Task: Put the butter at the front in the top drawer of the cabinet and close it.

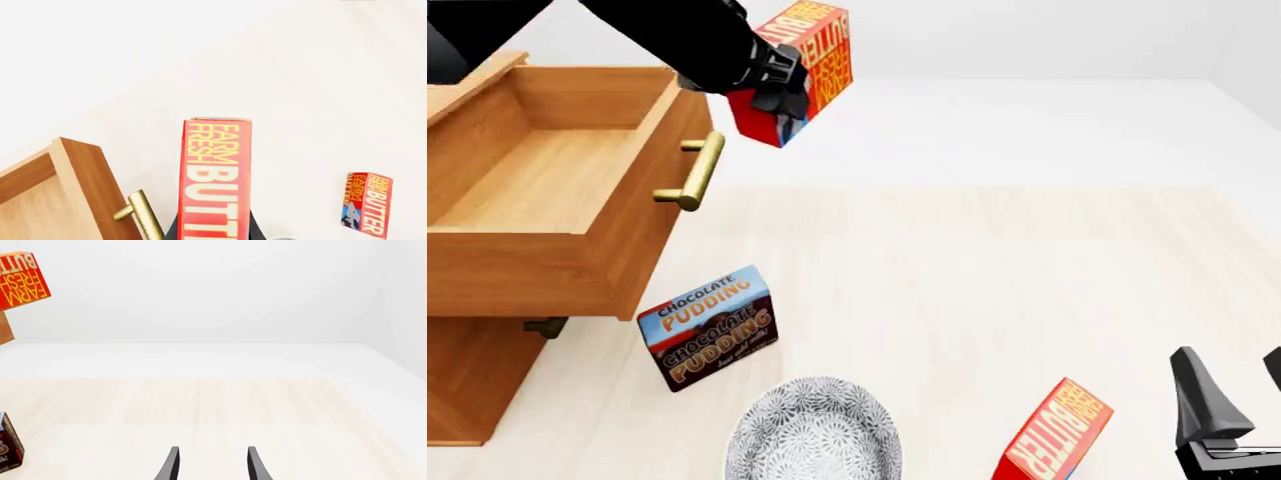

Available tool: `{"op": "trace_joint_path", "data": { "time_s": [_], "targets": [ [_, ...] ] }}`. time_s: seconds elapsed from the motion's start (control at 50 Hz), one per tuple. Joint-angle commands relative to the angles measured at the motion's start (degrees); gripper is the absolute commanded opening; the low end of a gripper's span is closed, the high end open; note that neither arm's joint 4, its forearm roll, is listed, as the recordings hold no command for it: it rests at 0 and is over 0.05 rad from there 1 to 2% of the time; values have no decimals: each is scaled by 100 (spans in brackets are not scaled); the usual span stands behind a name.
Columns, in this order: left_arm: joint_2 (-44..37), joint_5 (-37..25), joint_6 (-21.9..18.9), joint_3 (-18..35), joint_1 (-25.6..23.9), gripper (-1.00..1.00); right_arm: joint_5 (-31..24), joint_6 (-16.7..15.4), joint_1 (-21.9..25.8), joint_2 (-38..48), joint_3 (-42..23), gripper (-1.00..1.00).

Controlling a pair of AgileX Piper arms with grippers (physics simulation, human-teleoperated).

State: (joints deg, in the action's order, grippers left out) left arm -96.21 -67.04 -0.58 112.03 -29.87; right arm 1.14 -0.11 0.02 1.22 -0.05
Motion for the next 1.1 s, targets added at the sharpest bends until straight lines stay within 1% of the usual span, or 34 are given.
{"op": "trace_joint_path", "data": {
  "time_s": [0.02,0.14,0.2,0.48,0.76,0.84,1.0,1.1],
  "targets": [
    [264,-271,-231,134,359,-100,4,2,-1,4,-1,100],
    [381,-277,-172,-34,497,-100,3,1,0,3,-1,100],
    [471,-279,-215,-156,662,-100,4,1,-1,4,-1,100],
    [824,-284,-257,-459,1077,-100,3,1,1,3,-1,100],
    [1253,-282,-345,-929,1620,-100,4,1,0,4,-1,100],
    [1383,-283,-388,-1093,1842,-100,4,2,1,4,-1,100],
    [1511,-285,-370,-1197,2089,-100,4,2,-1,4,-1,100],
    [1670,-280,-380,-1346,2330,-100,5,3,0,5,-1,100]
  ]
}}
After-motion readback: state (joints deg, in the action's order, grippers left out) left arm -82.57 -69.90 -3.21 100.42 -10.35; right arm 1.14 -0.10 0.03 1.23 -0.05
